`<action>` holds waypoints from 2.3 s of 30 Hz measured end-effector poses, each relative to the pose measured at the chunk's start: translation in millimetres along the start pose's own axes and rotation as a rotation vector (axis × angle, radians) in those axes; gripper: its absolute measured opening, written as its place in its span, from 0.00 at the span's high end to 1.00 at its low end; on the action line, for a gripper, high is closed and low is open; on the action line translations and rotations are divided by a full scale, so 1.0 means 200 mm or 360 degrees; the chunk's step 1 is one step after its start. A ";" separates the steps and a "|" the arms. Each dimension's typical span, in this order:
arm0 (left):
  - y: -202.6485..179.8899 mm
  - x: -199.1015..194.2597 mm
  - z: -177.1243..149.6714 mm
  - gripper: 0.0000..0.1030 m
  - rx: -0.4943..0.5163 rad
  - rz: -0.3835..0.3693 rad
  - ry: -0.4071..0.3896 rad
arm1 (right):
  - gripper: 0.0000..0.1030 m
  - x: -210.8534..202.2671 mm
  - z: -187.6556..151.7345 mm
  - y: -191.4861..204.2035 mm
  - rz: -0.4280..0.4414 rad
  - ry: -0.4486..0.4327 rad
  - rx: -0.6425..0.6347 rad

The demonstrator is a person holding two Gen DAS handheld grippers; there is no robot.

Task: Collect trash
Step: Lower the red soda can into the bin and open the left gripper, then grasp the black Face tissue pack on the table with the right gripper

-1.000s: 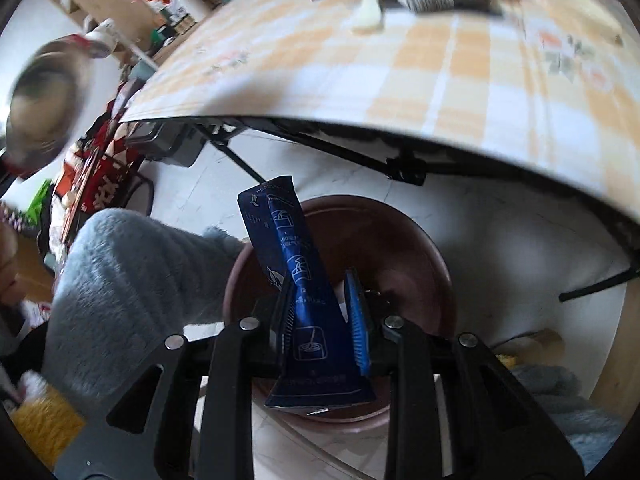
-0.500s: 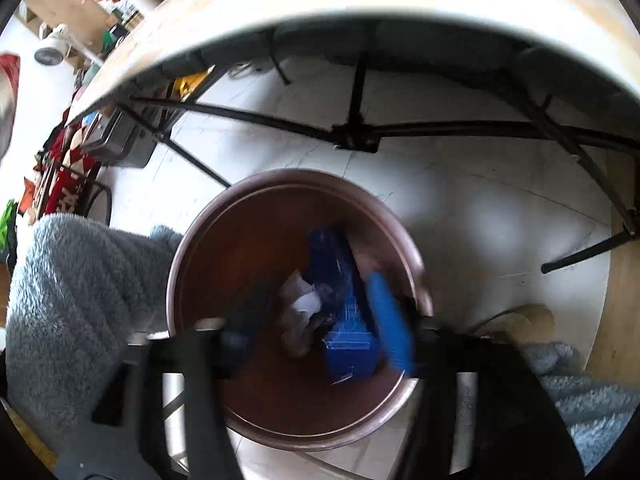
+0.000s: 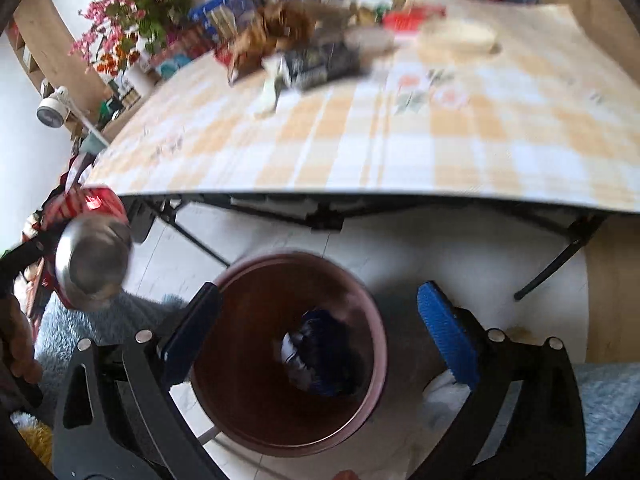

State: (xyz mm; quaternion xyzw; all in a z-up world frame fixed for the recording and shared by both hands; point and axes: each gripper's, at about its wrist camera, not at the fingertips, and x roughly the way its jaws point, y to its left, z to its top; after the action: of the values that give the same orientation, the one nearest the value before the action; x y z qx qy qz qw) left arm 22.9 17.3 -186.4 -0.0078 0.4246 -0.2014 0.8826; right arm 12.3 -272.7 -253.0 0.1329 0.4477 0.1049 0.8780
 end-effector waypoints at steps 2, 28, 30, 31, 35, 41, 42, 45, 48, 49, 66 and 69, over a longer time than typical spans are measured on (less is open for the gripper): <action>-0.03 0.03 -0.02 0.70 0.0071 0.0006 0.0005 | 0.06 -0.07 0.01 -0.01 -0.0019 -0.0087 0.0003; -0.19 0.48 -0.18 0.45 0.0371 -0.0133 0.0314 | 0.06 -0.06 -0.03 -0.09 -0.0144 -0.0058 0.0039; -0.19 0.46 -0.18 0.35 0.0367 -0.0137 0.0295 | 0.06 -0.07 -0.04 -0.09 -0.0141 -0.0069 0.0034; -0.19 0.46 -0.18 0.24 0.0361 -0.0132 0.0288 | 0.06 -0.07 -0.03 -0.09 -0.0139 -0.0079 0.0036; -0.17 0.43 -0.16 0.18 0.0318 -0.0121 0.0249 | 0.06 -0.10 -0.03 -0.11 -0.0143 -0.0123 0.0071; -0.12 0.38 -0.13 0.14 0.0247 -0.0051 0.0167 | 0.06 -0.11 -0.02 -0.12 -0.0172 -0.0168 0.0088; -0.11 0.38 -0.12 0.14 0.0234 -0.0044 0.0155 | 0.06 -0.12 -0.02 -0.11 -0.0176 -0.0178 0.0082; -0.09 0.35 -0.11 0.14 0.0202 -0.0019 0.0111 | 0.06 -0.14 -0.02 -0.10 -0.0177 -0.0255 0.0058; -0.07 0.31 -0.10 0.14 0.0159 -0.0015 0.0046 | 0.06 -0.18 -0.01 -0.11 -0.0154 -0.0353 0.0058; -0.05 0.29 -0.09 0.14 0.0135 -0.0018 0.0022 | 0.06 -0.18 -0.01 -0.11 -0.0149 -0.0376 0.0057; 0.12 0.13 -0.02 0.14 -0.0129 0.0154 -0.0302 | 0.06 -0.15 0.12 -0.14 -0.0351 -0.0326 -0.0099; 0.16 0.11 0.00 0.14 -0.0173 0.0174 -0.0328 | 0.06 -0.13 0.21 -0.16 -0.0291 -0.0325 -0.0091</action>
State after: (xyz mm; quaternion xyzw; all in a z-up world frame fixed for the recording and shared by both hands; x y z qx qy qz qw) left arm 45.8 37.9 -209.7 -0.0529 0.3417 -0.1278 0.9296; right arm 34.2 -317.4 -219.9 0.0766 0.3630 0.0230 0.9283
